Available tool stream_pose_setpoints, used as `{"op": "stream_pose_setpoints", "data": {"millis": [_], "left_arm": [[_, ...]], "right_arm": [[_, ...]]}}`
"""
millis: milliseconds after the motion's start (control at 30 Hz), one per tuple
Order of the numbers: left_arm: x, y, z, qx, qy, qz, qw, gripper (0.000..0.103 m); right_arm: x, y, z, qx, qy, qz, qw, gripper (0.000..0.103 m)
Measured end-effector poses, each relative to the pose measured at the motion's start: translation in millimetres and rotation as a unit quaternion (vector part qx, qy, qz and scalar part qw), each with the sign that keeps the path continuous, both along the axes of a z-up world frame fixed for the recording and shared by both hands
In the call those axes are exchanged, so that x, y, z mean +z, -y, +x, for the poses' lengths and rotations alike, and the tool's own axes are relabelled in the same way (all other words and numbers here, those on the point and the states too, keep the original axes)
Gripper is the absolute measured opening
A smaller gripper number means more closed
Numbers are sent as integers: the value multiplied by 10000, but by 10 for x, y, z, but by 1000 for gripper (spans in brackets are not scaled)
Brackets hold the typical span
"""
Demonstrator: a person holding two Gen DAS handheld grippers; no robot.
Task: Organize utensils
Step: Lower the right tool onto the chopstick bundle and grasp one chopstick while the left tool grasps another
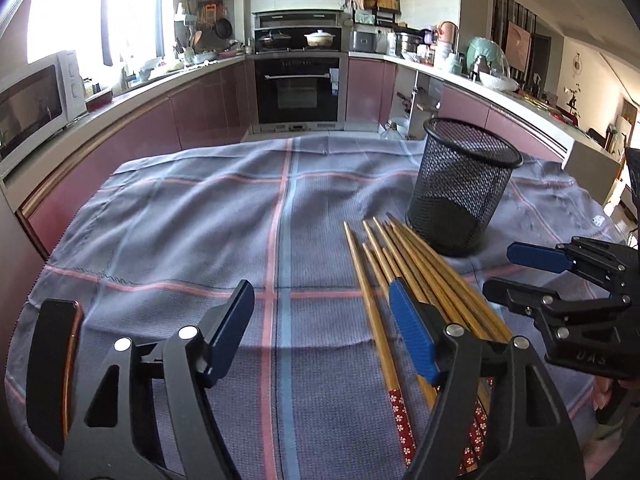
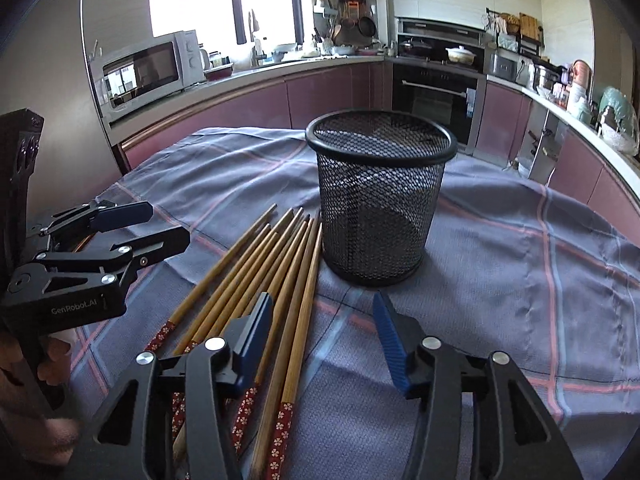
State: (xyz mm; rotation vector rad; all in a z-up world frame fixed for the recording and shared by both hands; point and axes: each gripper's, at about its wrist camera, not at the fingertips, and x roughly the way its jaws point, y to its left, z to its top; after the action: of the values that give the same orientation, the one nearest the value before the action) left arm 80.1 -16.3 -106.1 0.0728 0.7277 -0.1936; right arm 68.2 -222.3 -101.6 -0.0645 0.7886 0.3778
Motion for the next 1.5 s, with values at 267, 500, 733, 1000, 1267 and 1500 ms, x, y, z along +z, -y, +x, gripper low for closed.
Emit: {"op": "stream_pose_setpoints", "data": {"millis": [267,500,733,1000,1267,1500], "left_arm": [[-162,143,185,-228,-480,-28,9986,61],[-251,280,300,-367,-712,127,9967,47],[-290,300,360,-464,-823,117,9955,37],[-287,292,393,-504,-933,-29,9944,13],[-248,209,353,-329,-955,-251,9946,8],[17,85,241,-397,-700,-527,9954,8]], "right_arm": [[-126,7,179,87,-448,68,9989,29],[-134,-98,250,150,-478,-213,9985,26],[-179,-207,318,215,-525,-497,9972,24],[-182,-246,340,308,-592,-376,9971,6],[-55,-117,240,265,-494,-92,9984,5],[237,16,101,416,-166,288,9986,5]]}}
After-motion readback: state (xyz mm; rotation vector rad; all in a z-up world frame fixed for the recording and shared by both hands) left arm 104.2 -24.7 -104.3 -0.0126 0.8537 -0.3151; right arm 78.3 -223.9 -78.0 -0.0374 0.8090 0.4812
